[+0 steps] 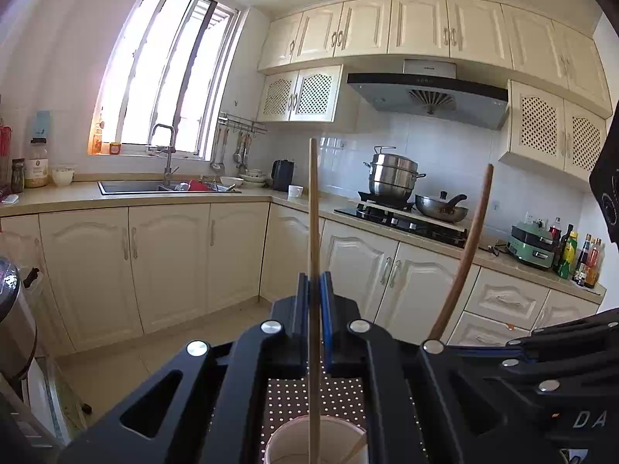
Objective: Organize utensils
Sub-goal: 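Lift the left gripper's chopstick over the pink cup while the right gripper carries its chopstick there, then open the left gripper to drop its chopstick into the cup while the right gripper releases its own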
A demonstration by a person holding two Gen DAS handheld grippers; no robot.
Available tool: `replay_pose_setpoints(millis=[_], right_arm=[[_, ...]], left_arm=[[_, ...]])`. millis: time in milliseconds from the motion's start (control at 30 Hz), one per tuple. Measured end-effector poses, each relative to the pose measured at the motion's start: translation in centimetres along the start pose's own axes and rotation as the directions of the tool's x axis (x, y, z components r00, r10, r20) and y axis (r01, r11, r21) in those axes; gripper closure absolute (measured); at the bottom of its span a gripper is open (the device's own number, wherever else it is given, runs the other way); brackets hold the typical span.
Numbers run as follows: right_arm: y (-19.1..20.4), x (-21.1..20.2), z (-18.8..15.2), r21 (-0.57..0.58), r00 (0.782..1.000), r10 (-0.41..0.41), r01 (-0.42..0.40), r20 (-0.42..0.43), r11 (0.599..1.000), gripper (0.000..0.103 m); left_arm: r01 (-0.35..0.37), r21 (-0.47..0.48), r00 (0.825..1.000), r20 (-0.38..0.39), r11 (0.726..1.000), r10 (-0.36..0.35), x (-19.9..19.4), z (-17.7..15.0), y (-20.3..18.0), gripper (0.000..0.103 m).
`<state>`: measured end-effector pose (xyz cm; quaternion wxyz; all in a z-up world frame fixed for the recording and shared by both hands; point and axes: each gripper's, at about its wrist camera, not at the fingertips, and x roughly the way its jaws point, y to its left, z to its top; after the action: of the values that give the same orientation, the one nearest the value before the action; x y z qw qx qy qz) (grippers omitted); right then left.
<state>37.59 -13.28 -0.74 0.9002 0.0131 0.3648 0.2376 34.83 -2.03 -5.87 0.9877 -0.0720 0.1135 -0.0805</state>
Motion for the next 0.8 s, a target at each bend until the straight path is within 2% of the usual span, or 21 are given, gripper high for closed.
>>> replay_pose_setpoints(millis=[400,500,667,800], right_arm=[[-1.1,1.5,-1.5,0.079,0.998,0.034,-0.029,-0.054,0.996,0.097],[-1.1,1.6,-1.7,0.082,0.998,0.027,-0.022,-0.059,0.996,0.097],[-0.8,1.5,-2.0,0.091,0.998,0.021,-0.016,-0.062,0.996,0.096],[-0.7,1.2,-2.1,0.096,0.998,0.008,-0.002,-0.061,0.995,0.096]], left_arm=[[-0.021,0.016,0.993,-0.114,1.0,0.022,0.3,-1.5,1.5,0.095],[-0.023,0.022,0.991,-0.128,0.999,0.026,0.0,-1.4,1.5,0.077],[-0.027,0.044,0.988,-0.151,0.999,0.033,-0.8,-1.1,1.4,0.076],[-0.03,0.045,0.984,-0.174,0.999,0.037,-1.5,-1.1,1.6,0.069]])
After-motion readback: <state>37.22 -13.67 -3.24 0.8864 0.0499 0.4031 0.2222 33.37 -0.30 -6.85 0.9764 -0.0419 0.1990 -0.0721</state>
